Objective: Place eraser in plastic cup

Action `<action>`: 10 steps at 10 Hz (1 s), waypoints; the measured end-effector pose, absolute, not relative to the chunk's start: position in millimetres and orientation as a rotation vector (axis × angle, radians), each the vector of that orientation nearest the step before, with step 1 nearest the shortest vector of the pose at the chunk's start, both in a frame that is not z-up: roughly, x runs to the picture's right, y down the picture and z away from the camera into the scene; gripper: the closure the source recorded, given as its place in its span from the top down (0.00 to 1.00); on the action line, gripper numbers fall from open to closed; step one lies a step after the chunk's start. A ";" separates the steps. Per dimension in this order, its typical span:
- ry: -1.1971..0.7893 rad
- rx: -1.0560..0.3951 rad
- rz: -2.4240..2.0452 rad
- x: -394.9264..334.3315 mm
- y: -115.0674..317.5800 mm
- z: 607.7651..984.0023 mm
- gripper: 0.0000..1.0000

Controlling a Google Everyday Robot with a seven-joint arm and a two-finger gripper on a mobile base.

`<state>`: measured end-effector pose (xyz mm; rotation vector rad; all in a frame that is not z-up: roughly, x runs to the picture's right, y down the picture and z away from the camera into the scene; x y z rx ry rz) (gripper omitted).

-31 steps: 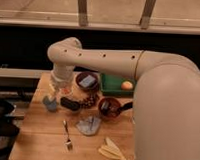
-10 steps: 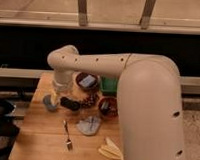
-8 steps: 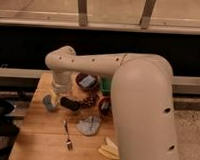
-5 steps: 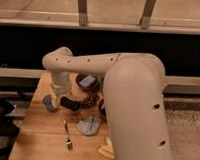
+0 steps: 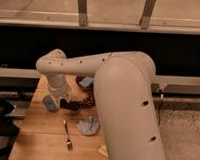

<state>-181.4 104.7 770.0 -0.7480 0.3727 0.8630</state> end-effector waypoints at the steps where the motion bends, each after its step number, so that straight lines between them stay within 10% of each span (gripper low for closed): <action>1: 0.376 -0.741 0.860 -181.9 105.1 770.3 0.18; 3: 0.382 -0.731 0.863 -180.5 104.9 770.1 0.01; 10: 0.336 -0.682 0.915 -167.0 75.5 747.3 0.00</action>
